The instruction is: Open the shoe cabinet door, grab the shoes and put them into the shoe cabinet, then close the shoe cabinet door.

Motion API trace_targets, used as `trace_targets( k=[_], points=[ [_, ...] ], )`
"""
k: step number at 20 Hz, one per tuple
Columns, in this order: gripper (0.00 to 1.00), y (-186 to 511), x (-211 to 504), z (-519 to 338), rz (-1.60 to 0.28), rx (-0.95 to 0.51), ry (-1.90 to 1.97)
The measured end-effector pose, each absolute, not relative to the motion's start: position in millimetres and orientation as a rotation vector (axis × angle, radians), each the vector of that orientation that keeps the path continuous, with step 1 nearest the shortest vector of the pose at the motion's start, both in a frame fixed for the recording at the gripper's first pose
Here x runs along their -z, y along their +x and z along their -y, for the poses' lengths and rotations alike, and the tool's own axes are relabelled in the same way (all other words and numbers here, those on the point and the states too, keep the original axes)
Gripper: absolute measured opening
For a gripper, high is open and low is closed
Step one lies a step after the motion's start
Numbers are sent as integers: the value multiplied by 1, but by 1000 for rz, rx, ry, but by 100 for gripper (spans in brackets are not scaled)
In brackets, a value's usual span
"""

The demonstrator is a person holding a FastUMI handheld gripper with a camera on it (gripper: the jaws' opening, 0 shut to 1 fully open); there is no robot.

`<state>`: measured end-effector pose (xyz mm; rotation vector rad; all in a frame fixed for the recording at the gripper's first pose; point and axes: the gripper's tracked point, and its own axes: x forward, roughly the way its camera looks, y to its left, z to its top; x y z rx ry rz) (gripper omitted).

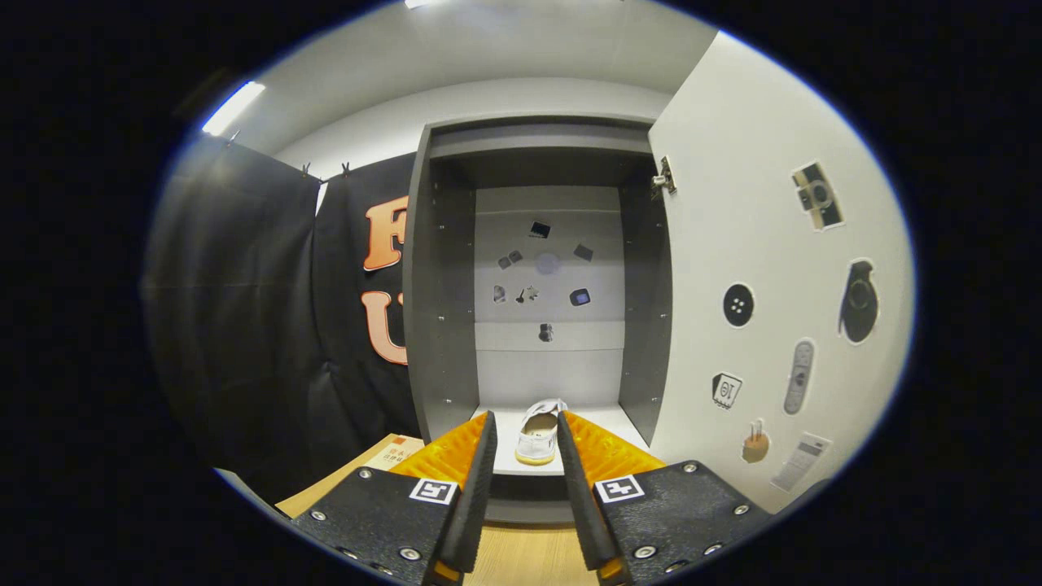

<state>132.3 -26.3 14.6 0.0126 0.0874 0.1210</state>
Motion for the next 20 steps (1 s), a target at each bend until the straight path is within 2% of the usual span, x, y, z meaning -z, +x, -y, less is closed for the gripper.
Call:
trace_targets(
  k=[2,8,11,14,20],
  points=[
    [51,110,-19,32,-80,-111,10],
    [71,52,-27,51,-68,-82,25],
    [77,25,-30,68,-61,-52,37],
    [89,1,-37,84,-40,-19,63],
    [93,-42,-43,141,-35,94,61]
  ],
)
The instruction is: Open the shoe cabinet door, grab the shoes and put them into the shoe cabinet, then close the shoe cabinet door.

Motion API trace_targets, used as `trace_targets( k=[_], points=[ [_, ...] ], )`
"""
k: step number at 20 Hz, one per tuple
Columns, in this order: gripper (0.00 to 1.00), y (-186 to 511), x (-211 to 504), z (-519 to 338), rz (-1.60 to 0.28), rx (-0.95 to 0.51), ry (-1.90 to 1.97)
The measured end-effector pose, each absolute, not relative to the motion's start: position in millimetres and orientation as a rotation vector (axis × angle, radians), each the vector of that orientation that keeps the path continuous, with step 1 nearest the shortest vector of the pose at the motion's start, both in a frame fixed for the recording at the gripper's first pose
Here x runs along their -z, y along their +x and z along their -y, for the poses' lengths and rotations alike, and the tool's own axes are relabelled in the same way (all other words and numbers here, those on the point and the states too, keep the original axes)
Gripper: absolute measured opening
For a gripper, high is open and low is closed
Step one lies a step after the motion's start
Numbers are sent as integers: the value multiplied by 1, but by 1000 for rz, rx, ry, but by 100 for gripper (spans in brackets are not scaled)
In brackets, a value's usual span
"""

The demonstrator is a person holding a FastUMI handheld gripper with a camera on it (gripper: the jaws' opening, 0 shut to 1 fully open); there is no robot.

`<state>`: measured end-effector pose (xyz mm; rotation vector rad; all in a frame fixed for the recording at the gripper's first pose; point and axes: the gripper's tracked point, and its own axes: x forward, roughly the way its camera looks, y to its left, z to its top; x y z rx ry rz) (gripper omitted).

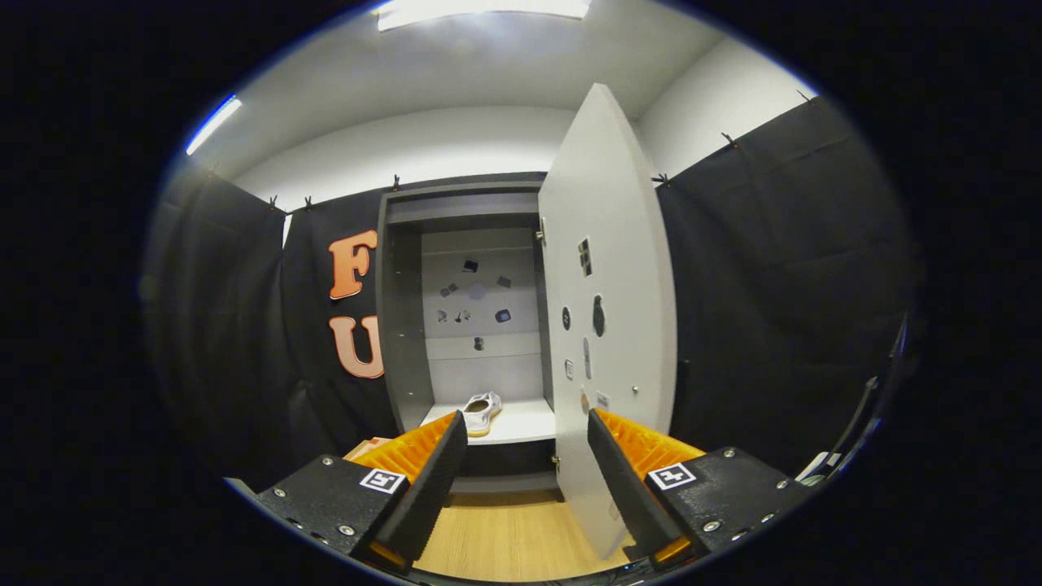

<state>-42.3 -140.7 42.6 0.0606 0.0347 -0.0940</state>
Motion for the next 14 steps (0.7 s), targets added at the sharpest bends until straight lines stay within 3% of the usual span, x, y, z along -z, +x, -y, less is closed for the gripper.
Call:
trace_targets(
  k=[6,14],
  points=[
    [93,-68,-43,210,-40,210,44],
    [93,-47,-13,284,-89,311,94]
  ],
)
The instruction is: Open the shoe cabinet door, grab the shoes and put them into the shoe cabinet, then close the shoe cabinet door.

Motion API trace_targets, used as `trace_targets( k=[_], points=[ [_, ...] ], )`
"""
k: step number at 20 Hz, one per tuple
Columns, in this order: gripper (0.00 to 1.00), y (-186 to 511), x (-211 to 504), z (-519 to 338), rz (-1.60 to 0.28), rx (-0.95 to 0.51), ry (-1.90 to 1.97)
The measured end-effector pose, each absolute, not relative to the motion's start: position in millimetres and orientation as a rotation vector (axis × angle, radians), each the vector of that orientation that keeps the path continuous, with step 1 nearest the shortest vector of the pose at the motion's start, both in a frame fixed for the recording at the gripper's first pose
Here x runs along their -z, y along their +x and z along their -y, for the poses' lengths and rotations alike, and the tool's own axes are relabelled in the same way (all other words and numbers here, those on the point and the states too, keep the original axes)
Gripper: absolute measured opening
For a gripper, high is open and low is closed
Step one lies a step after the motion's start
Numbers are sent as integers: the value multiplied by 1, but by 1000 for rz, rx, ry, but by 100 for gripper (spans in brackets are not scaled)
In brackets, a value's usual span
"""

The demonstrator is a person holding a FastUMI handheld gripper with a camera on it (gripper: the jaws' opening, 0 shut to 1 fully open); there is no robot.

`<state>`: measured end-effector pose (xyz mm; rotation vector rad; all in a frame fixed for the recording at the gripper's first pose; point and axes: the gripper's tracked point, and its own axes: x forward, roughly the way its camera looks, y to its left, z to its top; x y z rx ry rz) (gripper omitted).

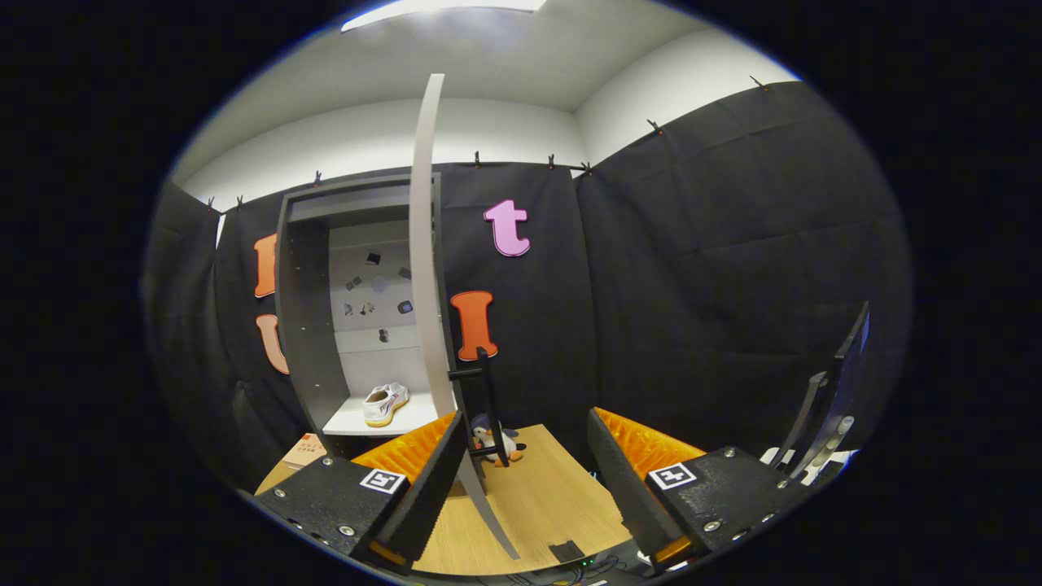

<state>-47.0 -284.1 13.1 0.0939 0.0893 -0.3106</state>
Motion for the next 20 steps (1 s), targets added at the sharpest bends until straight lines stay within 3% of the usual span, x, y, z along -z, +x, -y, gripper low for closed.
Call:
trace_targets(
  k=[6,20],
  points=[
    [94,-14,1,292,-105,275,97],
    [91,-11,-4,270,-99,231,44]
  ],
)
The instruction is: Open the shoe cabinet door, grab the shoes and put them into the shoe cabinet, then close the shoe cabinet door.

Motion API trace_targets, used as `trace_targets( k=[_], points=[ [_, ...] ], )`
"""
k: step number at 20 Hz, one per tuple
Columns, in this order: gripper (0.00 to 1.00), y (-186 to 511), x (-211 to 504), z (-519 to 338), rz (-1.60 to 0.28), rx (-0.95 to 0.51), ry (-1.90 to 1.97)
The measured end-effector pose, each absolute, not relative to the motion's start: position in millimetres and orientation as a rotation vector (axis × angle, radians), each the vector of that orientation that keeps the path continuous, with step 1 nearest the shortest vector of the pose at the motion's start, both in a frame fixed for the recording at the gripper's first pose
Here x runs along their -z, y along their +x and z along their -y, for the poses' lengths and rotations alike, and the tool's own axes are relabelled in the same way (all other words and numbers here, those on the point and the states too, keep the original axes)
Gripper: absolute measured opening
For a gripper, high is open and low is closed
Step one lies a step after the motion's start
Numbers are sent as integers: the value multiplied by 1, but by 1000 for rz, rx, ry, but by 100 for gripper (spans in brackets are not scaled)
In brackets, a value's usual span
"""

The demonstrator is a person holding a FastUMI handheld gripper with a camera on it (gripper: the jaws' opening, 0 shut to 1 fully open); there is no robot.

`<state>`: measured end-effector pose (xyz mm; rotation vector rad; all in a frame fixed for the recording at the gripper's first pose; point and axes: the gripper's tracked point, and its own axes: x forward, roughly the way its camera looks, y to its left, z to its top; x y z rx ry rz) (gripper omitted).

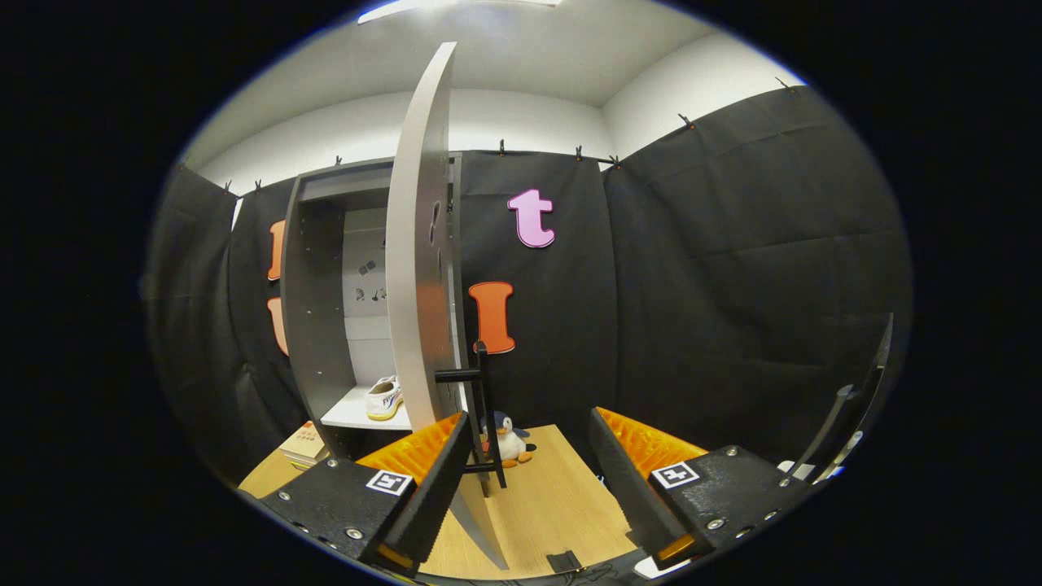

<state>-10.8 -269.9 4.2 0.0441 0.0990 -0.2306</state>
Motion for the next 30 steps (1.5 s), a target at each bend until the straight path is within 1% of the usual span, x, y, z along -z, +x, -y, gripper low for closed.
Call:
trace_targets(
  k=[4,9,24,30],
  points=[
    [91,-12,-6,257,-91,201,38],
    [91,-11,-7,232,-88,126,43],
    [91,17,-3,137,-75,-149,80],
    [91,27,-4,121,-67,-232,90]
  ],
)
